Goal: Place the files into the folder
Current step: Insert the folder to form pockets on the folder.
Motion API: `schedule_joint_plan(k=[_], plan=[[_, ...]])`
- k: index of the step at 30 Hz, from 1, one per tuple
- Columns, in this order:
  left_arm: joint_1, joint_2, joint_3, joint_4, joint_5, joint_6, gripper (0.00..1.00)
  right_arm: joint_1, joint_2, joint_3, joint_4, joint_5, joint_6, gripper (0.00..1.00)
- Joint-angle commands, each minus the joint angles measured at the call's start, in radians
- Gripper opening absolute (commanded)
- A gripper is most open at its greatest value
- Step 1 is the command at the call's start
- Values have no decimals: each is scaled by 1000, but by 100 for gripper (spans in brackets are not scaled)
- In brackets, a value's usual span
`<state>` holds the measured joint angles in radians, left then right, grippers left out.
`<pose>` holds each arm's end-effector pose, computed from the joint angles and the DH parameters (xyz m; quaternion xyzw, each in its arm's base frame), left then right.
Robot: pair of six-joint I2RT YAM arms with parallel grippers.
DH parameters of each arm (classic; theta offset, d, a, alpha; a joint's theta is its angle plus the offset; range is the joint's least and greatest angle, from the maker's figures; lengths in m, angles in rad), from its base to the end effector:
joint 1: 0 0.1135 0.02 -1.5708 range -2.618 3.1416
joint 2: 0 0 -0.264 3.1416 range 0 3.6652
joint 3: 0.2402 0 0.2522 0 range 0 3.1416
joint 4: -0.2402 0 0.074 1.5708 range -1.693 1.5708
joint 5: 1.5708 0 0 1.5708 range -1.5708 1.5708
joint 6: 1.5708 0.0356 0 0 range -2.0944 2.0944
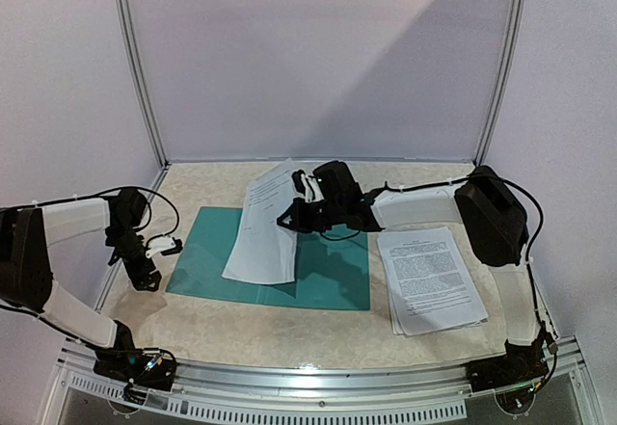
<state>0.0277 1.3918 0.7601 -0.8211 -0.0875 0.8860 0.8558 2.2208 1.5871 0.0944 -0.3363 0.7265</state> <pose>0.2188 0.0092 0.1683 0.4126 0.9079 0.0652 0.0336 0.3222 0.3890 0.1717 -0.1378 0.8505 0.4481 0.2383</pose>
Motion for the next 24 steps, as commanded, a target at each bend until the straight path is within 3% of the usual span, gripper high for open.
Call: schedule_joint_plan(k=[1, 7, 20, 24], plan=[[-57, 37, 5, 26, 57, -21, 84, 28, 49, 7, 130, -27, 101, 0], [-79, 90, 54, -25, 159, -49, 74, 54, 128, 74, 136, -22, 205, 0], [-80, 116, 82, -78, 304, -65, 73, 82, 273, 215, 184, 19, 428, 0], [-78, 138, 90, -76, 325, -70, 73, 88, 314, 296, 125, 26, 461, 0]])
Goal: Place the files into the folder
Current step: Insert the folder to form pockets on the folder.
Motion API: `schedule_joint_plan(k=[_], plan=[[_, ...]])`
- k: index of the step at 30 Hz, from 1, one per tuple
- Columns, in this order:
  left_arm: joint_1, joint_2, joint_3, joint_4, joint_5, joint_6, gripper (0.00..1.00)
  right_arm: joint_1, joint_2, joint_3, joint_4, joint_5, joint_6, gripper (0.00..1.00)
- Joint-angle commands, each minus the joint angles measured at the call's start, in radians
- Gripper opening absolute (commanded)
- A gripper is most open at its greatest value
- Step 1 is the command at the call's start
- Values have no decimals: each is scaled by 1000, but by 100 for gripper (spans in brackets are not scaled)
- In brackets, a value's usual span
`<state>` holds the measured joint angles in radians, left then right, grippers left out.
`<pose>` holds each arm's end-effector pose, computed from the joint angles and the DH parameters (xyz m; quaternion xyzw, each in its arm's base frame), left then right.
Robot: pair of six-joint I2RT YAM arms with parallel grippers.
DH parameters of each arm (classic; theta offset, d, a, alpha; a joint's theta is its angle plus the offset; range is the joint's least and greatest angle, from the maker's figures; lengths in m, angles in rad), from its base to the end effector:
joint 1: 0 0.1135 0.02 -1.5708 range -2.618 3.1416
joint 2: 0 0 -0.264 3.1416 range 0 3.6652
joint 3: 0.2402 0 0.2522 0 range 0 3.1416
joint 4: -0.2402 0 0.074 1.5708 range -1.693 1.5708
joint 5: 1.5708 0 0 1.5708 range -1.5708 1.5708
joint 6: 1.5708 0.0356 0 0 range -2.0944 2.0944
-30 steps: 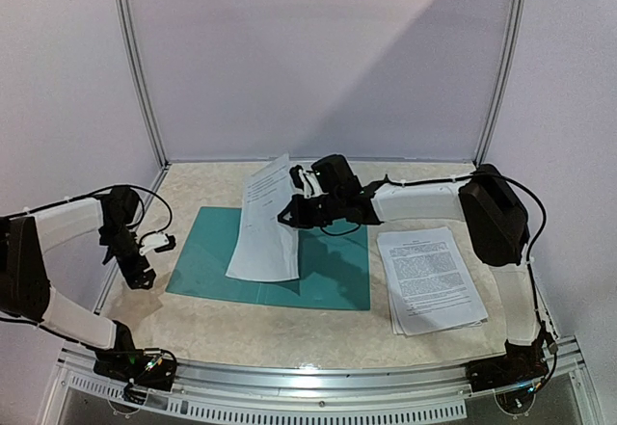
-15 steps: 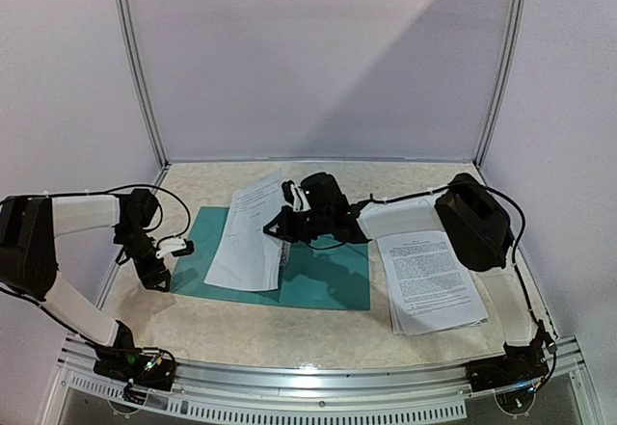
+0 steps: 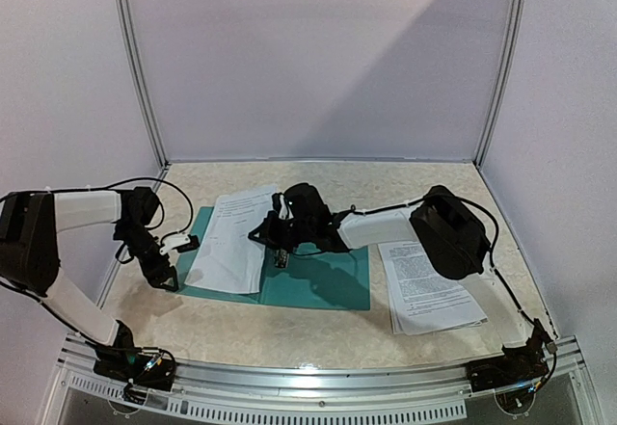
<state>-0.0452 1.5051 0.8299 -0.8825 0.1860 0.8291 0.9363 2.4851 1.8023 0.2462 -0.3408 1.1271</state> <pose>0.2323 -0.0171 0.1617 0.4221 0.9018 -0.0833 0.0415 0.3191 0.4536 0.1211 -0.0115 0.8361 0.5277 0.1490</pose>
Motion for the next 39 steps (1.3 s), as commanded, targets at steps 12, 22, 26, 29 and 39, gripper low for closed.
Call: schedule_joint_plan(k=[12, 22, 26, 29, 39], plan=[[8, 73, 66, -42, 161, -30, 72, 34, 63, 172, -212, 30, 38, 0], [112, 177, 177, 75, -195, -283, 48, 35, 83, 218, -314, 0, -6, 0], [96, 257, 167, 135, -327, -287, 37, 34, 86, 219, -315, -2, -3, 1], [53, 293, 165, 117, -299, -276, 35, 33, 84, 218, -315, -10, -6, 1], [-151, 374, 244, -31, -95, -244, 36, 17, 35, 95, -257, -51, -13, 2]])
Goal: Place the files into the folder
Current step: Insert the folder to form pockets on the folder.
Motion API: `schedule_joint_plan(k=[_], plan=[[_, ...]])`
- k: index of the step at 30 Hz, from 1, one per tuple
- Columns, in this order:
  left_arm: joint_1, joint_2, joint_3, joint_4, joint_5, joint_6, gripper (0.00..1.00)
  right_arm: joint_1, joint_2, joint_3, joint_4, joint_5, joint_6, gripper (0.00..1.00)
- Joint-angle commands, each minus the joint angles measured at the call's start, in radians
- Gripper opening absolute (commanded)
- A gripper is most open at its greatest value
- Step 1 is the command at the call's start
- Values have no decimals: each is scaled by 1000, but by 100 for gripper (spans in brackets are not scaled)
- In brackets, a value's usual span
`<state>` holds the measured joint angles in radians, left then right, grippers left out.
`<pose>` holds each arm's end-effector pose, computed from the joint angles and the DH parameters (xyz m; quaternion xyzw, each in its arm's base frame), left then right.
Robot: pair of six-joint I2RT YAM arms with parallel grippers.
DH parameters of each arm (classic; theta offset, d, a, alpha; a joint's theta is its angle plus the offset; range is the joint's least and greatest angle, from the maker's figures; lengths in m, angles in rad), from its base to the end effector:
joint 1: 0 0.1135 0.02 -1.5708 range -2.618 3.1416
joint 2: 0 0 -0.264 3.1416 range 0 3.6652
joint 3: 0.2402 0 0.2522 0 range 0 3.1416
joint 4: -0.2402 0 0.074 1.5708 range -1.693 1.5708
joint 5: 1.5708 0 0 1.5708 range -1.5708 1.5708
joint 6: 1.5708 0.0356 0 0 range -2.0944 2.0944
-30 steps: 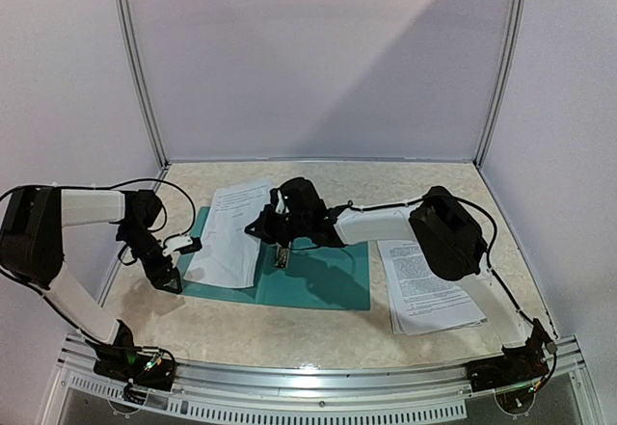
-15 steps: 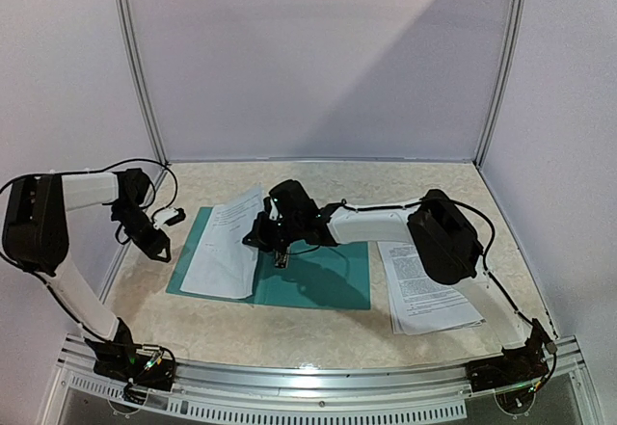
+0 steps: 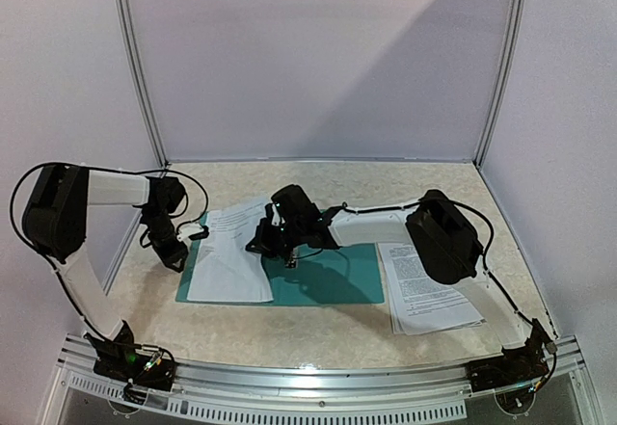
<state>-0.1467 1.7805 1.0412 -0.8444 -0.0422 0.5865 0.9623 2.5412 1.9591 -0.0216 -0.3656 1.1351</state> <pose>0.2920 -0.0416 0.1414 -0.3585 -0.9333 -0.0192 0.0109 0.3118 0.4698 0.1172 -0.0091 0.8746 0.4765 0.0885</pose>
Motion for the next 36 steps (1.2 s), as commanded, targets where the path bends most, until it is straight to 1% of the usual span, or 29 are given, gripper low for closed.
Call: schedule_joint_plan(k=[1, 3, 10, 15, 17, 19, 22, 27, 33, 36], plan=[[-51, 122, 54, -75, 147, -8, 36, -14, -25, -77, 12, -31, -23, 2], [-53, 136, 80, -76, 162, -23, 35, -21, -35, -103, 41, -48, -21, 3], [-68, 134, 87, -82, 181, -26, 35, -30, -51, -118, 29, -43, -40, 3], [-63, 112, 49, -69, 171, -31, 34, -37, -107, -160, 39, 63, -40, 3], [-63, 106, 43, -64, 167, -35, 34, -47, -117, -160, 51, 94, -46, 0], [-62, 107, 45, -62, 165, -40, 34, -55, -111, -152, 71, 117, -38, 0], [-62, 107, 49, -58, 168, -42, 34, -58, -78, -111, 78, 90, -22, 0], [-62, 109, 52, -60, 181, -44, 34, -36, -33, -107, 106, 34, 12, 0], [-60, 111, 56, -55, 184, -40, 34, -20, -25, -106, 118, -53, -21, 0], [-60, 116, 64, -57, 186, -42, 34, -19, -31, -115, 121, -71, -28, 0]])
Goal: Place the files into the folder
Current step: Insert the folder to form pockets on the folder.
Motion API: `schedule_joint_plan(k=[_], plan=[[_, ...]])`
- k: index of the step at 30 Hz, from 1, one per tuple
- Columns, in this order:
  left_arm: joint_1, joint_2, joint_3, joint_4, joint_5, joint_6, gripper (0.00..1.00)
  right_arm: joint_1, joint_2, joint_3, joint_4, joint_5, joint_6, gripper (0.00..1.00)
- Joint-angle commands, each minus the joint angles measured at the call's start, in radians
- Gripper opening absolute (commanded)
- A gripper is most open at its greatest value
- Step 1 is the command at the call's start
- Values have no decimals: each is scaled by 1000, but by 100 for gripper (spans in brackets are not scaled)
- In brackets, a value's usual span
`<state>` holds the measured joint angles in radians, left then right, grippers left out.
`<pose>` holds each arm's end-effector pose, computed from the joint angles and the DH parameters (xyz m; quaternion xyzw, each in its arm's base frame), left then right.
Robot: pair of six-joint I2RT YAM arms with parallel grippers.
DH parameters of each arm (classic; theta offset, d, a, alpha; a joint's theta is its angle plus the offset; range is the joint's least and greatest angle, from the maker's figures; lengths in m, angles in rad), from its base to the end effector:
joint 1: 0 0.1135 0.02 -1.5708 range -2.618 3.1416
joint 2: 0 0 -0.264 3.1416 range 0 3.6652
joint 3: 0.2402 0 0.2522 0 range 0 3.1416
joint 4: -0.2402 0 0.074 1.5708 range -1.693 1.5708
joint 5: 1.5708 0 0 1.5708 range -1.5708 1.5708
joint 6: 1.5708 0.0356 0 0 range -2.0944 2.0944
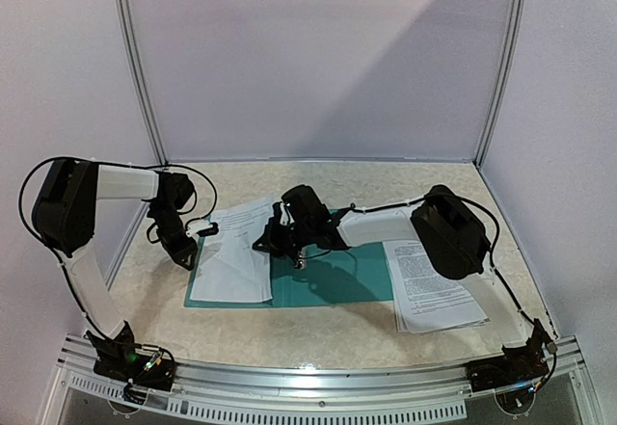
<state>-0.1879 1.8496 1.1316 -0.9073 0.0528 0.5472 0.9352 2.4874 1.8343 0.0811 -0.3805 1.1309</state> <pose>0.3048 -0.0599 0.1419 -0.3584 -0.9328 0.0308 0.0221 0.3162 0.4509 0.1150 -0.0059 0.8668 0.4889 0.0983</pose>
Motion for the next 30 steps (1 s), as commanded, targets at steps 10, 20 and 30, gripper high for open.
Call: schedule_joint_plan(k=[10, 20, 30], plan=[[-14, 48, -23, 9, 101, -6, 33, 30, 23, -33, 93, -38, 55, 0], [-10, 46, -26, 8, 108, -8, 31, 29, -16, -67, 15, 31, 63, 14], [2, 37, -47, 2, 111, -11, 30, 29, -114, -68, -234, 76, -87, 43]])
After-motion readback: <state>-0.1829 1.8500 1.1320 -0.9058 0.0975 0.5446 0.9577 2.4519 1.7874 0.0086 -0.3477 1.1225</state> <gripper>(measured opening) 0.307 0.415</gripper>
